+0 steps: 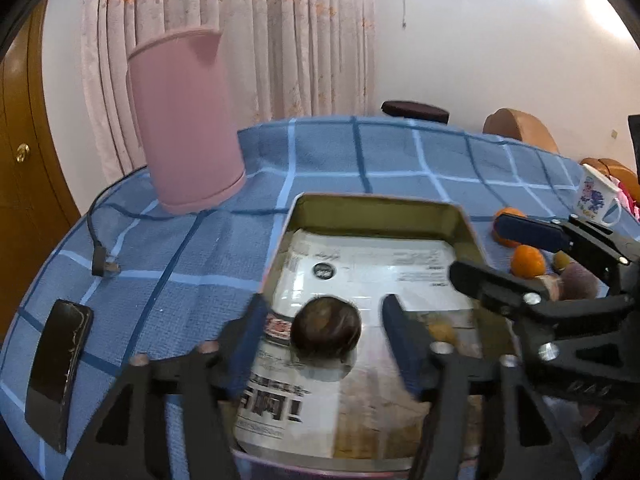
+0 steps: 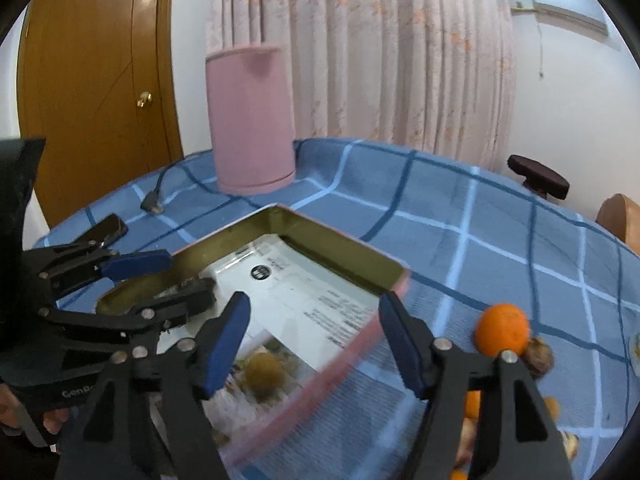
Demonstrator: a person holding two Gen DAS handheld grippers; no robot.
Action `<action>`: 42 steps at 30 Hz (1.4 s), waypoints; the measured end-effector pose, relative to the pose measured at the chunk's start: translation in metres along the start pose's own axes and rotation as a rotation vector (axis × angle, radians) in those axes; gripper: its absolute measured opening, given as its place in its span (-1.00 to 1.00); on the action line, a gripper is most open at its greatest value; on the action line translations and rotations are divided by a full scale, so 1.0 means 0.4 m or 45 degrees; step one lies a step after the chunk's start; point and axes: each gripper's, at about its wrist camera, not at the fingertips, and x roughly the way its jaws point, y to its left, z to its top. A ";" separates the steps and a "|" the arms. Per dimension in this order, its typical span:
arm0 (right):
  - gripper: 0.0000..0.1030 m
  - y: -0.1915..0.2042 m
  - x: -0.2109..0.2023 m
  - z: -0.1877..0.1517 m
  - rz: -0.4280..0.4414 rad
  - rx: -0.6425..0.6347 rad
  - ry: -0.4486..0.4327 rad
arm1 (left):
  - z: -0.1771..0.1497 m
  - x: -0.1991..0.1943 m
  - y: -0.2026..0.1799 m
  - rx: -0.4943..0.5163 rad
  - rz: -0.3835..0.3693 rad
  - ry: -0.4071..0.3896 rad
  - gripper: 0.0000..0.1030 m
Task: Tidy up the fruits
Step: 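Open left tool to drop the dark fruit while right tool releases the yellow fruit into the tin, then grasp an orange with left tool while right tool grasps the purple round fruit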
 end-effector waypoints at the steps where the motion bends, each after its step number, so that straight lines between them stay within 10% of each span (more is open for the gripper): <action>1: 0.41 -0.016 -0.027 -0.006 -0.022 0.008 -0.017 | 0.001 -0.012 -0.015 0.012 -0.010 -0.022 0.36; 13: 0.58 -0.261 -0.259 -0.131 -0.368 0.244 -0.072 | 0.009 -0.034 -0.271 0.174 -0.261 -0.040 0.36; 26: 0.58 -0.288 -0.284 -0.185 -0.375 0.269 -0.069 | -0.036 0.025 -0.419 0.260 -0.429 0.123 0.33; 30: 0.58 -0.286 -0.280 -0.184 -0.369 0.275 -0.067 | -0.038 0.062 -0.418 0.220 -0.506 0.221 -0.23; 42: 0.29 -0.229 -0.218 -0.158 -0.318 0.159 0.012 | -0.027 0.009 -0.337 0.111 -0.448 0.071 -0.30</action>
